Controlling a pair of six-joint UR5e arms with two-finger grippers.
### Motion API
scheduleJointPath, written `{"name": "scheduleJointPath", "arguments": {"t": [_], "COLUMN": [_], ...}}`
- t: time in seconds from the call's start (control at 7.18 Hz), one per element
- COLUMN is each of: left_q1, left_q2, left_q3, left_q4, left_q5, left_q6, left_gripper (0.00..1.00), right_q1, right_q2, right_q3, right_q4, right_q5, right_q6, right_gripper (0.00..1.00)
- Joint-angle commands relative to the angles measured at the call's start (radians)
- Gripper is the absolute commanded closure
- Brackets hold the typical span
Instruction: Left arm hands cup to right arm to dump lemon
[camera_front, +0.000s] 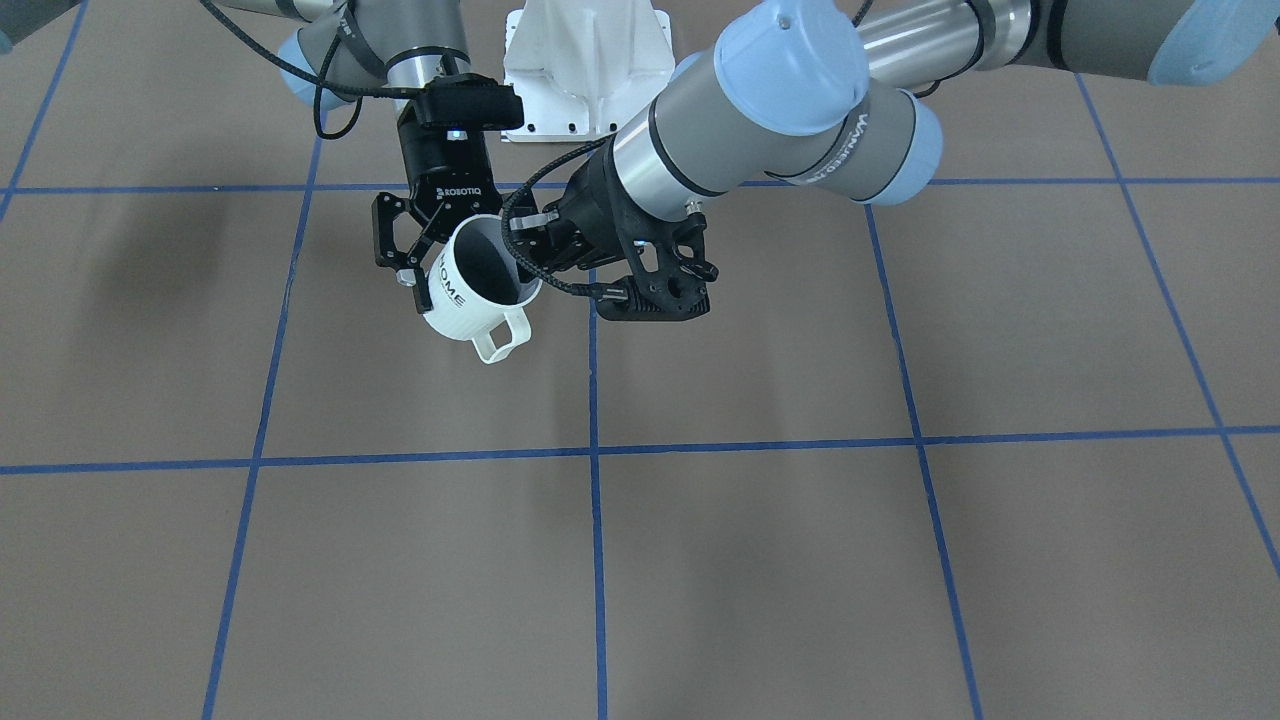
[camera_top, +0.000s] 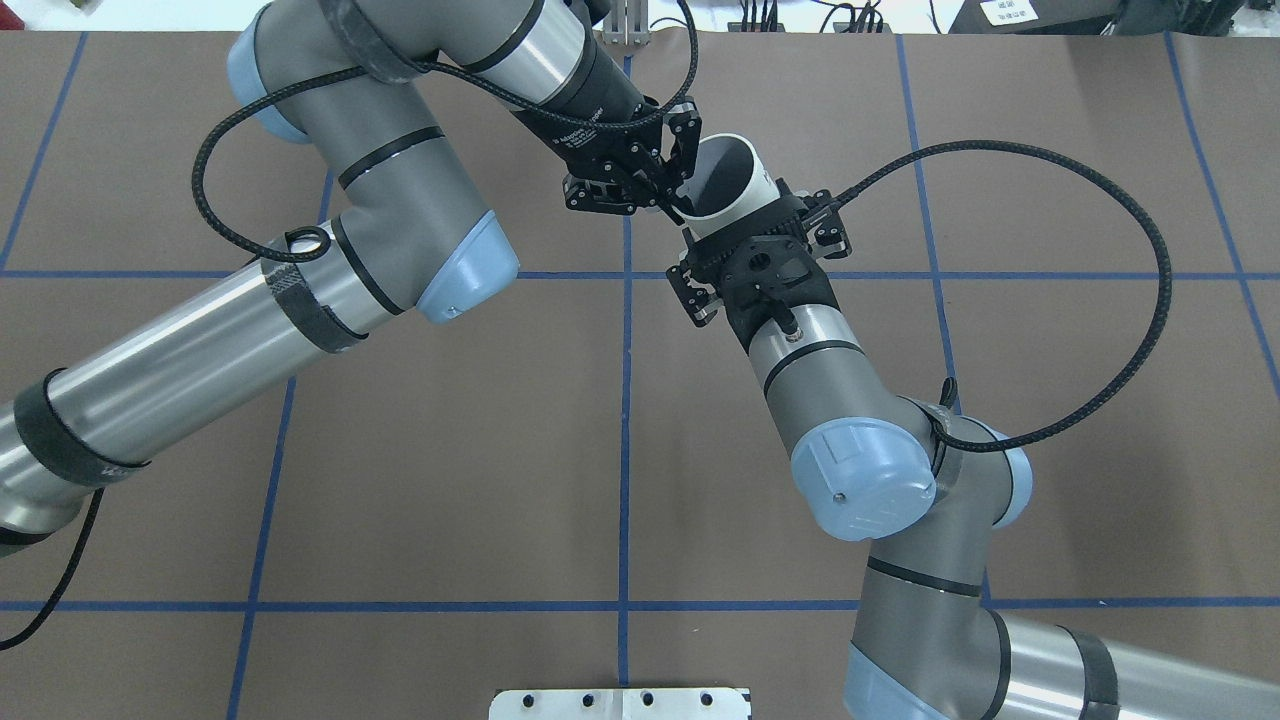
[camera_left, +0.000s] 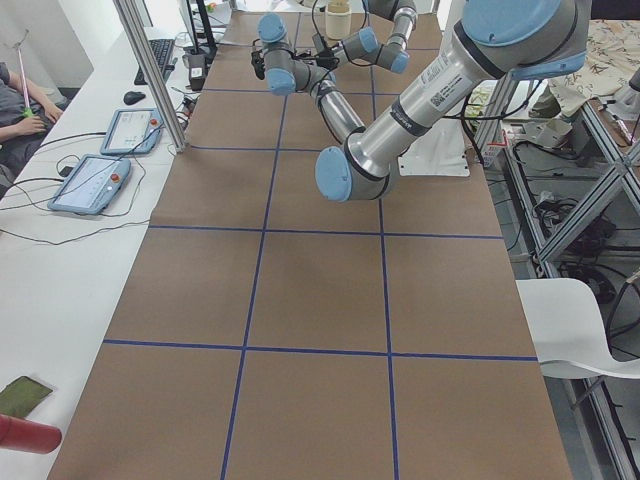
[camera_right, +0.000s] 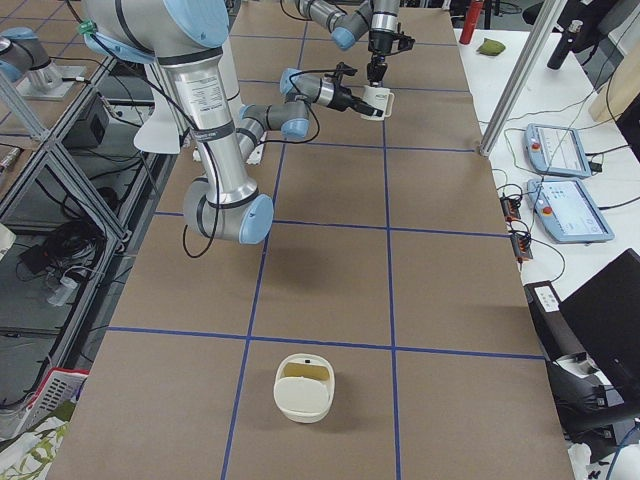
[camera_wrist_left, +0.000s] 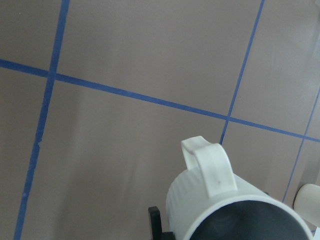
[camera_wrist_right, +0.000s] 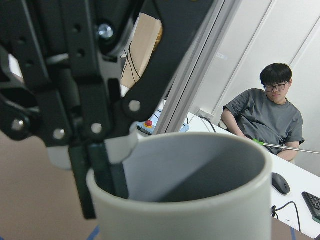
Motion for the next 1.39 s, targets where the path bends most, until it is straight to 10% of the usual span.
{"name": "scheduleJointPath", "arguments": {"t": [0.0, 0.97, 1.25], "left_q1": [-0.018, -0.293, -0.369], "left_q2": [0.003, 0.09, 0.162], "left_q3": [0.0, 0.097, 0.088], "left_q4": [0.002, 0.006, 0.008], "left_q5": [0.0, -0.118, -0.098], "left_q6": [0.001, 0.057, 0.176], "left_gripper": [1.0, 1.0, 1.0], "right_q1": [0.003, 0.036, 0.136], "right_q2": [-0.004, -0.007, -0.009], "right_q3": [0.0, -0.011, -0.009], "right_q4": [0.0, 0.001, -0.044], "right_q5": [0.001, 0.019, 0.198], "right_q6": [0.0, 0.02, 0.024], "right_gripper": [0.0, 0.0, 0.0]}}
